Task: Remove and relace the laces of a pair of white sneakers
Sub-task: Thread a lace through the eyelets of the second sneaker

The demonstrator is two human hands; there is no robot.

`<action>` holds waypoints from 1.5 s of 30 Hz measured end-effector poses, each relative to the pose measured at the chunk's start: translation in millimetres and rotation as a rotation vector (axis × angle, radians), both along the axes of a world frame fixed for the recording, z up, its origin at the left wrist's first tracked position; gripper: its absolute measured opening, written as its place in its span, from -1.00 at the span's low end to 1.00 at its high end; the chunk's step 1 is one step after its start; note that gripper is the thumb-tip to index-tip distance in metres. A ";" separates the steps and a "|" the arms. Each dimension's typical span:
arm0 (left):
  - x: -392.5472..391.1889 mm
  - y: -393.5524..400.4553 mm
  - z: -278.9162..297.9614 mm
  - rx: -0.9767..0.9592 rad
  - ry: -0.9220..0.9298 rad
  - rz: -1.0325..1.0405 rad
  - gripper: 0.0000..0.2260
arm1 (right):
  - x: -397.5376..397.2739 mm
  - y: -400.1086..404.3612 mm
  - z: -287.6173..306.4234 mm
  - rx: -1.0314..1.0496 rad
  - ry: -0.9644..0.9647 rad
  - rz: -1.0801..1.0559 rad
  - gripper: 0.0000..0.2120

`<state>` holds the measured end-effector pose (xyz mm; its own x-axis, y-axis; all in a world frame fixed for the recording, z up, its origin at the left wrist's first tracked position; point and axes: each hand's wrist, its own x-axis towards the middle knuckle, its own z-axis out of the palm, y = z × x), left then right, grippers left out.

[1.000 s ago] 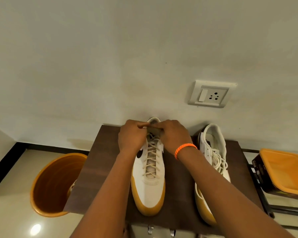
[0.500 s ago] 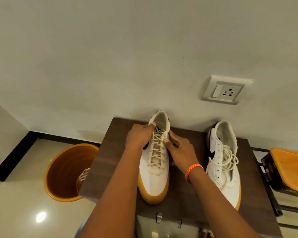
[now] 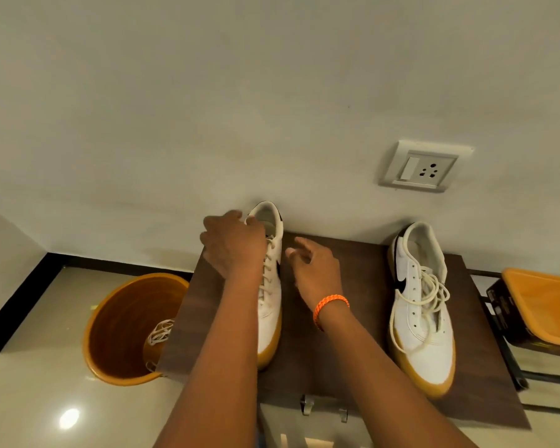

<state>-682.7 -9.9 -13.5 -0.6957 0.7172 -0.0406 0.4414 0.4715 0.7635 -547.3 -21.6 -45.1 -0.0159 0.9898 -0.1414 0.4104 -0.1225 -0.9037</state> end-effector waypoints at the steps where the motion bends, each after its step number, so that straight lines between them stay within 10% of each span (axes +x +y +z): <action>1: 13.4 -2.9 7.7 0.089 0.034 0.034 -0.76 | 10.3 -1.0 5.3 0.022 0.010 -0.033 -0.67; 5: 70.2 -25.3 18.3 0.326 -0.145 -0.149 -0.80 | 69.3 -22.7 31.9 0.110 0.005 -0.018 -0.82; 13: 156.7 -62.6 -9.7 -0.059 -0.367 -0.512 -0.82 | 202.5 -64.0 46.6 0.133 -0.143 -0.130 -0.83; 24: 217.0 -36.6 -30.8 -0.091 -0.535 -0.778 -0.55 | 237.7 -28.6 2.0 -0.121 -0.083 -0.127 -0.66; 45: 143.3 -27.6 -18.0 -0.265 -0.258 -0.673 -0.65 | 175.0 -40.7 1.6 0.180 -0.474 0.045 -0.34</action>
<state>-539.4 -37.5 -31.5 -0.0574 0.9264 -0.3720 0.5210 0.3457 0.7804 -372.3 -62.3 -43.5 -0.0345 0.9990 0.0289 0.7815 0.0450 -0.6223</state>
